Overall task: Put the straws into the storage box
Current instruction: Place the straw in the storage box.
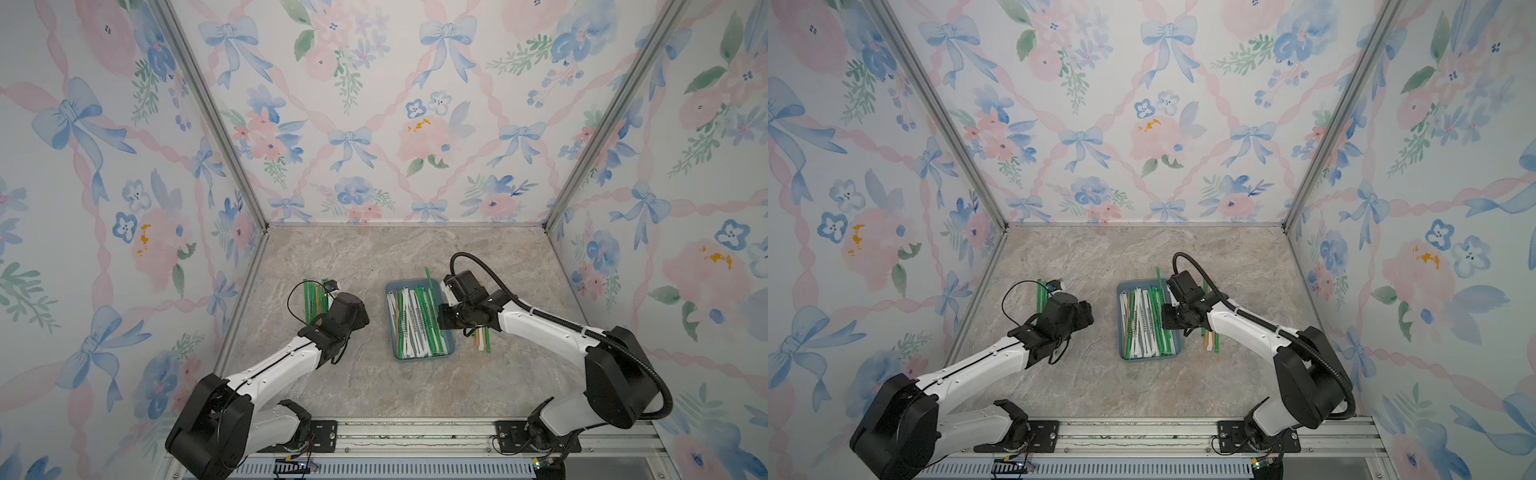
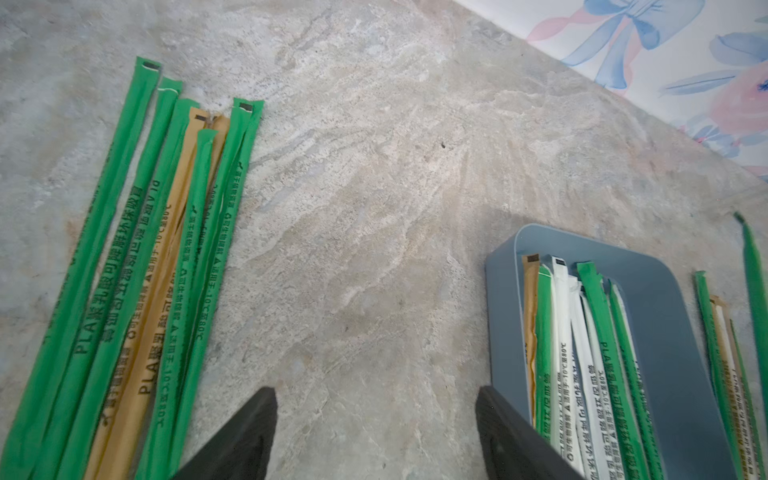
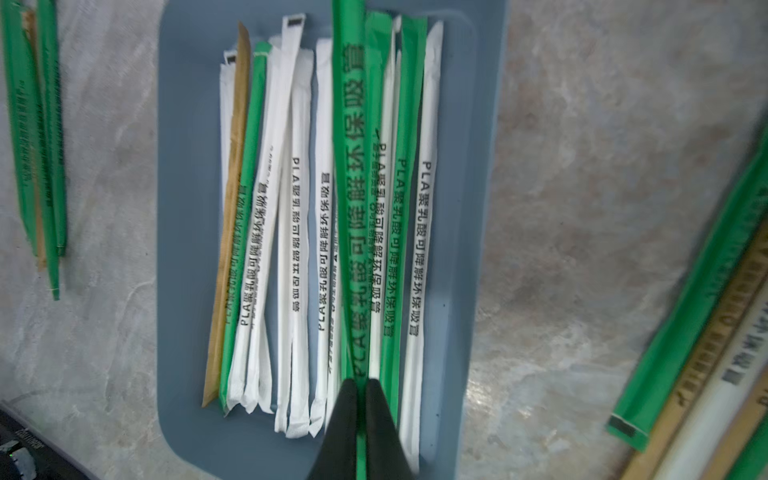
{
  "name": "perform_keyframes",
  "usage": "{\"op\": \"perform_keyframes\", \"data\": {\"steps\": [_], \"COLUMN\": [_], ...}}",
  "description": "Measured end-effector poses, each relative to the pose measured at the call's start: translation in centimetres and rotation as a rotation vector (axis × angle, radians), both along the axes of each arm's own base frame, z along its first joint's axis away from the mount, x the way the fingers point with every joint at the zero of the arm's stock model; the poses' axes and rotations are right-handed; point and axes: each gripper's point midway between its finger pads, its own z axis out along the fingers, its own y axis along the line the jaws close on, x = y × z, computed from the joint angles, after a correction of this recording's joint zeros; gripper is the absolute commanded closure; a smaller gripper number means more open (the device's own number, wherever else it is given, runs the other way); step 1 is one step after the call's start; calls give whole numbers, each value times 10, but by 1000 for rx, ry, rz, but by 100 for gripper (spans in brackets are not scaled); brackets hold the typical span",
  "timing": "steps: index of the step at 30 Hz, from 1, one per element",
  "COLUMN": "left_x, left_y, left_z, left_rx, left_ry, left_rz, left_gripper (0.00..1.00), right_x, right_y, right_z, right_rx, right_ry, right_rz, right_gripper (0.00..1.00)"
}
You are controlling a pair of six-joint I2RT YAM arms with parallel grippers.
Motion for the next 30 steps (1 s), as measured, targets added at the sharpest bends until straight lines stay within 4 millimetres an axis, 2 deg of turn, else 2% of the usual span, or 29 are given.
{"op": "perform_keyframes", "data": {"steps": [3, 11, 14, 17, 22, 30], "left_x": [1, 5, 5, 6, 7, 6], "left_y": [5, 22, 28, 32, 38, 48], "left_z": [-3, -8, -9, -11, -18, -31], "left_rx": [2, 17, 20, 22, 38, 63], "left_ry": [11, 22, 27, 32, 53, 100], "left_rz": [13, 51, 65, 78, 86, 103], "left_gripper": [22, 22, 22, 23, 30, 35], "right_x": [-3, -13, -15, -16, -15, -7], "right_y": [-1, -20, -21, -21, -22, -19], "right_z": [-12, -41, -42, -41, -39, -29], "right_rx": [-31, -174, -191, -197, -206, -200], "right_ry": [28, 97, 100, 101, 98, 67], "right_rz": [-4, -24, -19, -16, -23, -34], "right_gripper": [91, 91, 88, 80, 70, 68]}}
